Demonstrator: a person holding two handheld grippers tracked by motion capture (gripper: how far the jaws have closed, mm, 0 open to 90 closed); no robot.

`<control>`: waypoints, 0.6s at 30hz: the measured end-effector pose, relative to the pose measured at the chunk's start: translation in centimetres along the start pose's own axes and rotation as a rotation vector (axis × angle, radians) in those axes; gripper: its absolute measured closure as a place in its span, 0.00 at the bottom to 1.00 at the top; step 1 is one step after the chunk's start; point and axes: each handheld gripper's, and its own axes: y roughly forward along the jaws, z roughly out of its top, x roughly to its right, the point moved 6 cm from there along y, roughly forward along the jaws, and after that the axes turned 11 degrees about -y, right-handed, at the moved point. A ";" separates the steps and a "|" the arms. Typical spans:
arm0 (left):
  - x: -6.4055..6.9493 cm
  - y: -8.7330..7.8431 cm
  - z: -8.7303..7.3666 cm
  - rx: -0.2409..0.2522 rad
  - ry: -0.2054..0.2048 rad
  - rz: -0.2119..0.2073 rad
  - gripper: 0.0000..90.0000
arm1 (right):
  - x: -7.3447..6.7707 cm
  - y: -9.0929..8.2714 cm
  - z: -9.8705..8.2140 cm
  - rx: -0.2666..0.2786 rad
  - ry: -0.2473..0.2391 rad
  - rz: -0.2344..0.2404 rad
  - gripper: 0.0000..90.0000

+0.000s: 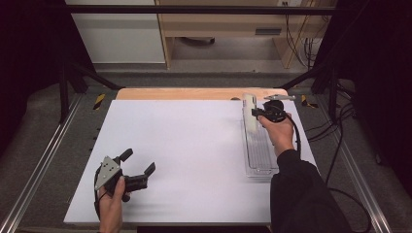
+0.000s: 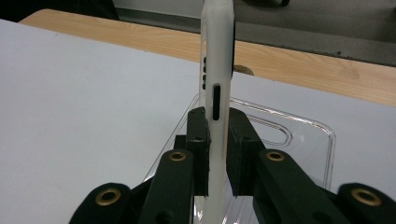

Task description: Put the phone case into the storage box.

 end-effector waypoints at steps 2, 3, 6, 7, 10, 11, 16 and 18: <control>0.0 0.0 0.0 0.000 0.001 0.001 0.01 | 0.0 0.0 0.0 -0.002 -0.001 0.000 0.90; 0.0 0.0 0.0 -0.001 0.000 0.001 0.01 | 0.0 0.0 0.0 -0.004 0.000 0.000 0.90; 0.1 0.0 0.0 -0.001 0.000 -0.001 0.01 | 0.0 0.0 0.0 -0.007 0.002 0.000 0.90; 0.1 0.0 0.0 -0.003 0.002 -0.001 0.01 | 0.0 0.0 0.0 -0.008 0.003 0.000 0.90; 0.1 0.0 0.0 -0.003 0.003 -0.002 0.01 | 0.0 0.0 0.1 -0.011 0.009 0.000 0.90; 0.1 0.0 0.0 -0.002 0.002 -0.002 0.01 | 0.0 0.0 0.1 -0.011 0.009 0.000 0.90; 0.0 0.0 0.0 0.001 -0.001 0.001 0.01 | 0.2 0.0 0.1 -0.014 0.016 -0.002 0.90; 0.1 0.0 0.0 0.001 0.001 0.002 0.01 | 0.2 0.0 0.1 -0.015 0.015 -0.004 0.90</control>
